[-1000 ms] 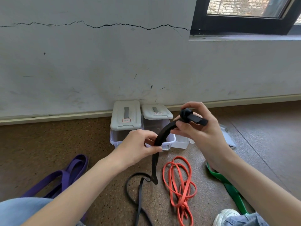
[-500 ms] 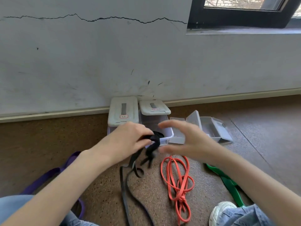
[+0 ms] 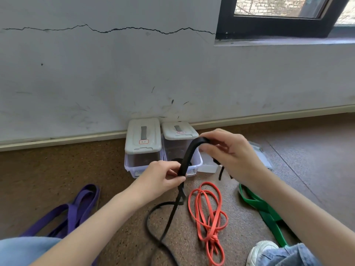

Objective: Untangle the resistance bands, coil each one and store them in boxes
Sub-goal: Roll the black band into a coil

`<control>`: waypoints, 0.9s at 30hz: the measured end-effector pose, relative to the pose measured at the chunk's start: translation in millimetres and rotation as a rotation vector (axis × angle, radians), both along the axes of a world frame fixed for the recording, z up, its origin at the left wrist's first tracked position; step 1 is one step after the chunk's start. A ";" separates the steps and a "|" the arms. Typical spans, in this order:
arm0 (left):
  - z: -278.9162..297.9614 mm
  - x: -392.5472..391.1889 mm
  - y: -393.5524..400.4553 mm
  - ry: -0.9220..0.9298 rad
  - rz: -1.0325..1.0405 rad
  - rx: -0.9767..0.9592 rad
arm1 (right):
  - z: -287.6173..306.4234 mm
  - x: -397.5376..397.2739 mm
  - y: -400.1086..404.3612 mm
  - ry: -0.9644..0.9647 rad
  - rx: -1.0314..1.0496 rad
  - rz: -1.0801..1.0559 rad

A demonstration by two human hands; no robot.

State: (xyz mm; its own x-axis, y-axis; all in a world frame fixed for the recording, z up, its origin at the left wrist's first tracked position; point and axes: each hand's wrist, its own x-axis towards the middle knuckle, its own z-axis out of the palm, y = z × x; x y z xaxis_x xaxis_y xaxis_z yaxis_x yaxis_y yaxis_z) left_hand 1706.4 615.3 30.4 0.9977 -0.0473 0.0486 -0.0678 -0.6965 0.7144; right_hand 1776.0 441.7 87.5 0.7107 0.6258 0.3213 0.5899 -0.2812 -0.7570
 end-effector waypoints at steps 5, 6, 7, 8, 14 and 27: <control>32.5 -3.6 7.4 0.118 -0.076 -0.500 | 7.2 5.8 -5.1 0.294 0.427 -0.113; 44.9 -6.1 12.4 0.108 -0.110 -0.647 | 10.0 9.2 -6.9 0.322 0.496 -0.130; 57.7 -8.4 18.7 0.079 -0.138 -0.773 | 13.1 12.9 -9.3 0.317 0.515 -0.135; 68.9 -10.5 24.7 0.032 -0.149 -0.835 | 15.8 15.8 -11.5 0.287 0.478 -0.118; 70.3 -10.2 11.6 -0.018 -0.084 -0.370 | 2.2 7.5 -3.7 0.323 -0.038 0.192; 19.9 -3.1 -6.7 -0.124 -0.062 0.117 | 7.3 1.6 -3.4 0.121 -0.006 0.126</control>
